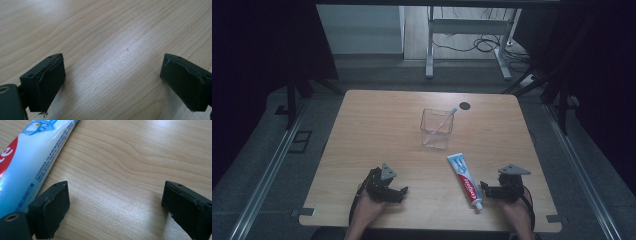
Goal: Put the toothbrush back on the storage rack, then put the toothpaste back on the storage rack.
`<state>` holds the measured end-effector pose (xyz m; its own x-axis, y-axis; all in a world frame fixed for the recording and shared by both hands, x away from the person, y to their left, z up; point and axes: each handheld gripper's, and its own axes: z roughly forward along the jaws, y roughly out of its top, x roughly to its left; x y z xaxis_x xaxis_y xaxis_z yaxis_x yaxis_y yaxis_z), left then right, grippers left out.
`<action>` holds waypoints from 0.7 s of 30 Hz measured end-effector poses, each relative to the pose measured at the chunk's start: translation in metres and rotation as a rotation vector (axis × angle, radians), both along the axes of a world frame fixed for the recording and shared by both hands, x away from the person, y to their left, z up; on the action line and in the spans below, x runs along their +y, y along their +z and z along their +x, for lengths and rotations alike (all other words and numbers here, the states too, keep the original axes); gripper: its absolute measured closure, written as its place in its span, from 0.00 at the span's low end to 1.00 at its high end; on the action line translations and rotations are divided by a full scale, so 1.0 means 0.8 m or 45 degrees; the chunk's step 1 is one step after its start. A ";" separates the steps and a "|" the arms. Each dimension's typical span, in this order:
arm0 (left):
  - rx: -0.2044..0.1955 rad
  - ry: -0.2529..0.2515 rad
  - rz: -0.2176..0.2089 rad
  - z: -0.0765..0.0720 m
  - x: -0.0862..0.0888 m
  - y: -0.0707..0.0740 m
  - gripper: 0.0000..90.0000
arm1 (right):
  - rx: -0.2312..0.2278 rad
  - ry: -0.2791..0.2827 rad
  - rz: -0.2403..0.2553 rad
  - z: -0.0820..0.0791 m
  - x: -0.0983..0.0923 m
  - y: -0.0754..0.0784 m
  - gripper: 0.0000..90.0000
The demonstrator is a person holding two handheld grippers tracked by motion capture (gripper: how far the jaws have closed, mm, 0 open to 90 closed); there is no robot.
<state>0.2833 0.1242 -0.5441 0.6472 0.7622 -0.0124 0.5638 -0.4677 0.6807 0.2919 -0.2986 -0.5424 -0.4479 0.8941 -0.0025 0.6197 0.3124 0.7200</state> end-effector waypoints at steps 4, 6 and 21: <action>0.016 0.011 -0.010 0.001 0.001 0.000 0.07 | -0.007 -0.002 0.007 -0.001 -0.001 0.000 0.14; 0.016 0.011 -0.009 0.001 0.001 0.000 0.07 | -0.012 -0.001 0.008 -0.002 -0.002 0.001 0.15; 0.016 0.016 -0.004 0.002 0.002 0.000 0.07 | 0.080 0.057 0.075 -0.007 0.000 0.026 0.34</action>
<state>0.2847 0.1257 -0.5442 0.6375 0.7701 -0.0232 0.5783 -0.4584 0.6749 0.2861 -0.2983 -0.5219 -0.4852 0.8709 0.0787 0.6503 0.2992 0.6982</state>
